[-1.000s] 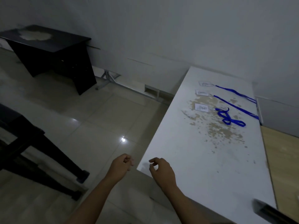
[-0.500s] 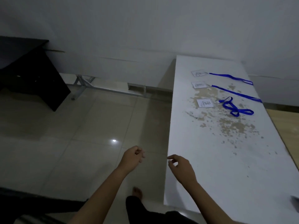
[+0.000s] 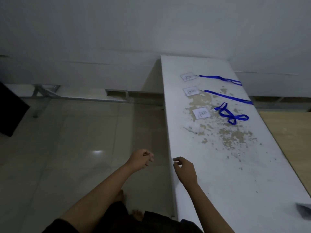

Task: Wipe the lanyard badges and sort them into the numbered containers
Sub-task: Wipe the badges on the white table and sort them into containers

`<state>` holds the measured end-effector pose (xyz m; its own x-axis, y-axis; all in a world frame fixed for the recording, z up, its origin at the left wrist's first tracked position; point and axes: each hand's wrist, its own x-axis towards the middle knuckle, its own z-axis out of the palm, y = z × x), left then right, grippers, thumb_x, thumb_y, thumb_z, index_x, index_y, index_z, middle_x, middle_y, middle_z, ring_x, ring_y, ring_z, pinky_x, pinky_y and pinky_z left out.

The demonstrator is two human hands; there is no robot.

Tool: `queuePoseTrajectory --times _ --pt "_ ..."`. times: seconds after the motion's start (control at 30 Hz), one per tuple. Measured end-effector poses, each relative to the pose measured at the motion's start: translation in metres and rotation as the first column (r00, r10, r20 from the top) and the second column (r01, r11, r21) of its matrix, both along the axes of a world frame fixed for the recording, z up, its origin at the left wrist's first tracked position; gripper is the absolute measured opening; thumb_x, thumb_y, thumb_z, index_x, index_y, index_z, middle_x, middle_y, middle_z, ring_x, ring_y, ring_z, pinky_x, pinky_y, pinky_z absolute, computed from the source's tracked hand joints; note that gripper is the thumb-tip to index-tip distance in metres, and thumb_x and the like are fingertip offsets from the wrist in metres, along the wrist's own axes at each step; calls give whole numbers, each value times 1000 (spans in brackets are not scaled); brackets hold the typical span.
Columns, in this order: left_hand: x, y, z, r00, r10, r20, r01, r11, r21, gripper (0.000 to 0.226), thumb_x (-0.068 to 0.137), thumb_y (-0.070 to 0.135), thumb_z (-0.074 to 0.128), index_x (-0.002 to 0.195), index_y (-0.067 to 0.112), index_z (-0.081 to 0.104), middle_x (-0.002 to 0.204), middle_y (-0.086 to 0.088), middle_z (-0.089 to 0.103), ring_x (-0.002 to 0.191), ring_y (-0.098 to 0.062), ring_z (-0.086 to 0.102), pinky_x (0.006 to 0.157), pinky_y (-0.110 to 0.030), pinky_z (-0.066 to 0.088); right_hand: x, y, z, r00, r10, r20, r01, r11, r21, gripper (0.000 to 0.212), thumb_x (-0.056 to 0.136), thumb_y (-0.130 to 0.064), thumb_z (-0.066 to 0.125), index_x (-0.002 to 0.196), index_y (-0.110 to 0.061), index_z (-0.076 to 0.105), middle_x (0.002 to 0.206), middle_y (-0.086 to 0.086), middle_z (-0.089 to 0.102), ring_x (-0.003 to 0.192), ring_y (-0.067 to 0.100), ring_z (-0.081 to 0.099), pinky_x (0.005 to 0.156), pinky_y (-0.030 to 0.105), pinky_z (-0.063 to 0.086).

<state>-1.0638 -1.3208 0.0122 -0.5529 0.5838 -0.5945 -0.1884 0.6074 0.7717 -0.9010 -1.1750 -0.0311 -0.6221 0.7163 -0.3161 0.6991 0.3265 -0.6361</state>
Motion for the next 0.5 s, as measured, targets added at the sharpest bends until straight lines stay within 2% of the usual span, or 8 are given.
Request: queuePoseTrajectory --times 0.07,0.13,0.27,0.4,0.5 --pt "-18 25 -1 996 -90 -12 90 996 1 14 99 14 50 90 16 60 82 2 65 59 -9 53 48 -16 41 -10 20 -1 996 -84 -31 84 996 13 22 95 -26 57 112 -22 69 99 -2 69 86 13 65 69 24 48" --pt "-39 54 0 981 -190 -33 190 982 2 12 100 17 48 95 15 60 85 4 66 61 -9 54 50 -16 41 -25 44 -3 986 -160 -43 161 987 25 24 95 -22 57 116 -18 68 109 6 66 98 21 65 82 28 50" --pt "-85 113 1 947 -320 -36 321 947 14 10 100 12 47 97 10 56 80 2 61 57 -9 51 43 -12 37 -66 89 -8 956 -293 -18 294 956 23 34 95 -24 59 128 -15 61 131 15 54 124 28 51 102 34 42" --pt "-137 162 -2 922 -387 -28 388 922 20 6 98 4 49 95 4 53 74 -2 57 38 3 52 37 -8 35 -106 116 -13 900 -436 15 436 900 27 44 97 -31 57 139 -24 51 151 13 37 140 28 35 110 40 36" --pt "-170 194 -8 891 -452 -25 453 891 25 10 98 4 50 103 0 57 75 -3 58 38 2 52 38 -9 36 -121 123 -18 861 -499 100 500 866 26 47 101 -33 50 144 -16 46 154 7 38 142 23 35 114 35 30"
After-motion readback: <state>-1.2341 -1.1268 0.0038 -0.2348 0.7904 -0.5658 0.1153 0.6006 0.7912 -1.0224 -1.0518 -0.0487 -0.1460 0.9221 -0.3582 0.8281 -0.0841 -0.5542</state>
